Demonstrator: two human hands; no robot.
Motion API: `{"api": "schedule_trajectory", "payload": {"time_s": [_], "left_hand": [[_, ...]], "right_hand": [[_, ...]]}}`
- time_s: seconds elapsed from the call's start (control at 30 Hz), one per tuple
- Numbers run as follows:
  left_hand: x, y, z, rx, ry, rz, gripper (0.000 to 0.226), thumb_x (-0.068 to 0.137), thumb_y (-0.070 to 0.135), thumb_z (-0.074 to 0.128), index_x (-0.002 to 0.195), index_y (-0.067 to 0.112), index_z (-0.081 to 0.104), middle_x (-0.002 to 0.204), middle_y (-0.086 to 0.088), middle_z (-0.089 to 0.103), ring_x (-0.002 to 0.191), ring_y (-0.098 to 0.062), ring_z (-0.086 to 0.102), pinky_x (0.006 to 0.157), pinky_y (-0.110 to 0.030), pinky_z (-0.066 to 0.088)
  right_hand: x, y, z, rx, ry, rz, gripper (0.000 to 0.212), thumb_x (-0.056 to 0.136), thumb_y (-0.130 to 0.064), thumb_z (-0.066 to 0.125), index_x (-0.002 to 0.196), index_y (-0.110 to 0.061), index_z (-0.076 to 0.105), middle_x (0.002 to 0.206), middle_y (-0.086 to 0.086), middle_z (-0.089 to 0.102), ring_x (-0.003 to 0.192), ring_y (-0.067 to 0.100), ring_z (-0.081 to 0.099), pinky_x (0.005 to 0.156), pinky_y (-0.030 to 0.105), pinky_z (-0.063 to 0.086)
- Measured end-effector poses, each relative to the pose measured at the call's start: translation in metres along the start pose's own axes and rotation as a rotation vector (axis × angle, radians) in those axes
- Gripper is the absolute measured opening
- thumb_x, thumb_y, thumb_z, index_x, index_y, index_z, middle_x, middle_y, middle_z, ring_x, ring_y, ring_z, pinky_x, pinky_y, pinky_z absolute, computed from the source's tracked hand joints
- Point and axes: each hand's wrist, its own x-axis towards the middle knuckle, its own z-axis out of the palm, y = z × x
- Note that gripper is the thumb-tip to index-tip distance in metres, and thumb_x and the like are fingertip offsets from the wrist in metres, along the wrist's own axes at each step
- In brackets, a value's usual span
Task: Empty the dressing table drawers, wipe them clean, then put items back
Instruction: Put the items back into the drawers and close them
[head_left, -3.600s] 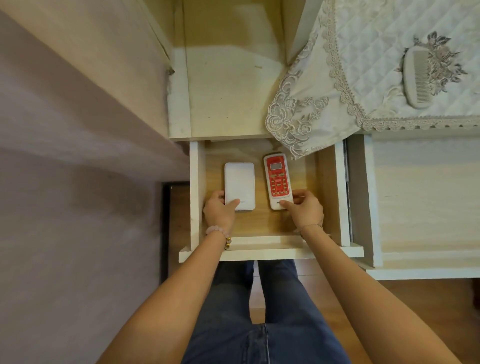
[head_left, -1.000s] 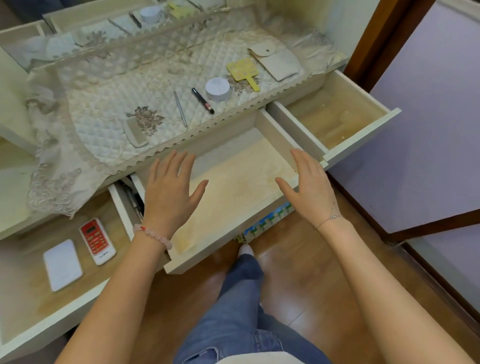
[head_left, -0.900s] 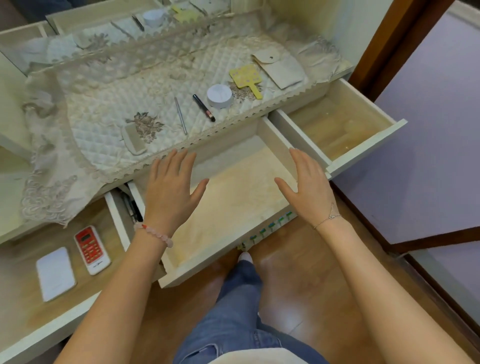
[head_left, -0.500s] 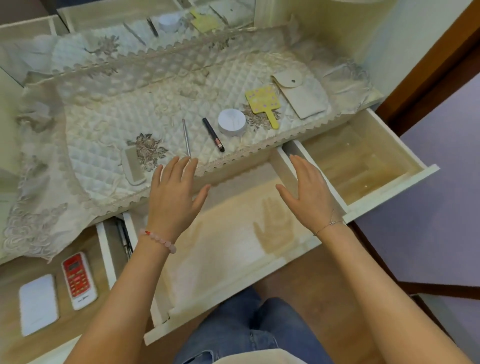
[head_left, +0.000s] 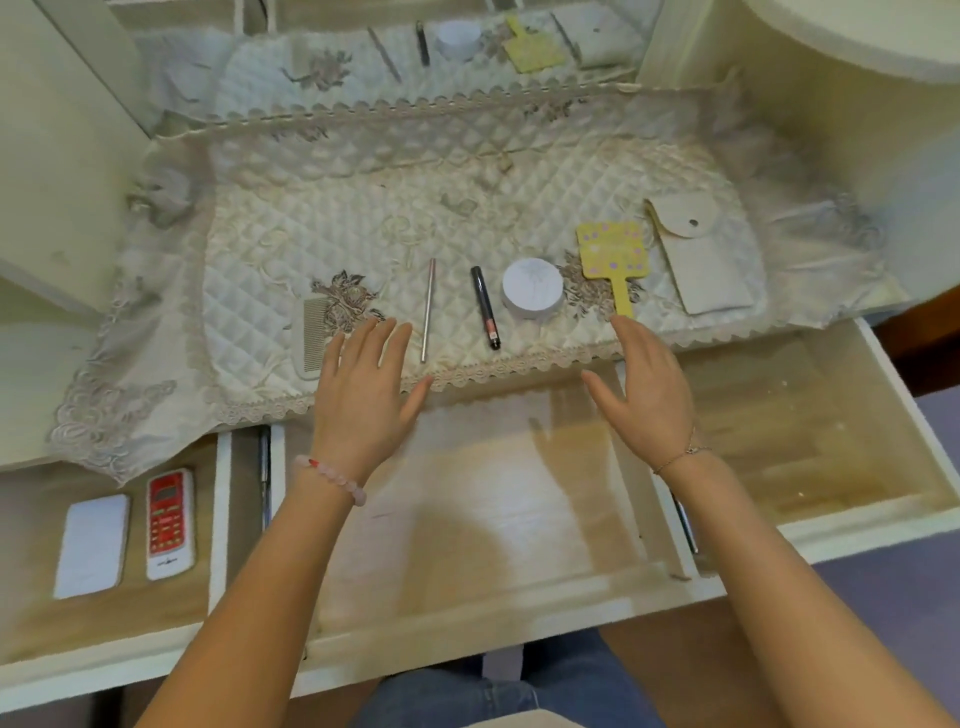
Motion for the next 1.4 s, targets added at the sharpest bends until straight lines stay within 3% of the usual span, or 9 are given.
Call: {"api": "schedule_trajectory", "payload": {"time_s": [0.23,0.4,0.57,0.73,0.83,1.1,1.27,1.4], "left_hand": [[0.02,0.028,0.021,0.011,0.023,-0.082,0.057,0.089,0.045,0.039,0.126,0.004,0.053,0.127,-0.014,0.057,0.124,-0.033,0.049,0.103,-0.052,0.035],[0.035,0.049,0.036,-0.039,0.04,-0.151,0.058,0.088,0.046,0.039,0.128,0.006,0.052,0.129,-0.014,0.056,0.123,-0.032,0.049,0.102,-0.05,0.037],[0.047,0.069,0.052,-0.285,0.102,-0.297,0.048,0.09,0.036,0.05,0.127,0.006,0.05,0.125,-0.012,0.057,0.116,-0.029,0.052,0.095,-0.04,0.04],[0.072,0.093,0.064,-0.662,0.132,-0.622,0.045,0.085,0.027,0.066,0.125,0.011,0.051,0.112,-0.001,0.056,0.098,-0.016,0.054,0.082,-0.027,0.043],[0.085,0.099,0.073,-0.704,0.132,-0.73,0.043,0.081,0.03,0.07,0.118,0.013,0.053,0.1,-0.001,0.057,0.085,-0.016,0.055,0.074,-0.033,0.048],[0.099,0.099,0.08,-0.621,0.051,-0.786,0.026,0.081,0.017,0.066,0.105,0.011,0.059,0.086,-0.002,0.061,0.077,-0.016,0.057,0.063,-0.026,0.041],[0.094,0.097,0.074,-0.727,0.093,-0.829,0.019,0.081,0.013,0.068,0.099,0.01,0.063,0.074,0.005,0.059,0.073,-0.015,0.059,0.074,-0.034,0.052],[0.078,0.096,0.069,-0.799,0.138,-0.836,0.015,0.081,0.013,0.068,0.095,0.011,0.062,0.07,0.01,0.055,0.07,-0.015,0.058,0.072,-0.041,0.055]], "right_hand": [[0.044,0.035,-0.003,0.025,-0.08,-0.075,0.063,0.089,-0.037,0.054,0.14,-0.007,0.034,0.144,0.01,0.039,0.135,0.026,0.034,0.112,0.039,0.027],[0.068,0.056,0.002,0.045,-0.144,-0.101,0.067,0.087,-0.042,0.047,0.141,-0.007,0.033,0.146,0.01,0.038,0.136,0.026,0.032,0.113,0.04,0.026],[0.092,0.054,0.008,0.201,-0.16,-0.092,0.061,0.09,-0.031,0.056,0.142,-0.01,0.032,0.146,0.006,0.037,0.136,0.02,0.03,0.112,0.029,0.023],[0.122,0.036,0.026,0.41,-0.181,0.076,0.065,0.084,-0.039,0.063,0.139,-0.015,0.039,0.137,0.006,0.044,0.128,0.022,0.038,0.107,0.034,0.033],[0.137,0.03,0.044,0.444,-0.247,0.186,0.068,0.079,-0.042,0.069,0.135,-0.014,0.043,0.13,0.01,0.047,0.12,0.026,0.044,0.101,0.039,0.039],[0.149,0.024,0.066,0.415,-0.3,0.232,0.055,0.065,-0.044,0.075,0.108,-0.012,0.063,0.111,0.011,0.059,0.104,0.028,0.055,0.084,0.041,0.05],[0.147,0.017,0.066,0.463,-0.264,0.283,0.05,0.071,-0.031,0.076,0.11,-0.009,0.055,0.115,0.009,0.059,0.102,0.025,0.056,0.075,0.033,0.045],[0.143,0.011,0.062,0.495,-0.248,0.308,0.049,0.073,-0.026,0.076,0.112,-0.008,0.051,0.115,0.007,0.061,0.101,0.024,0.058,0.071,0.029,0.04]]}}
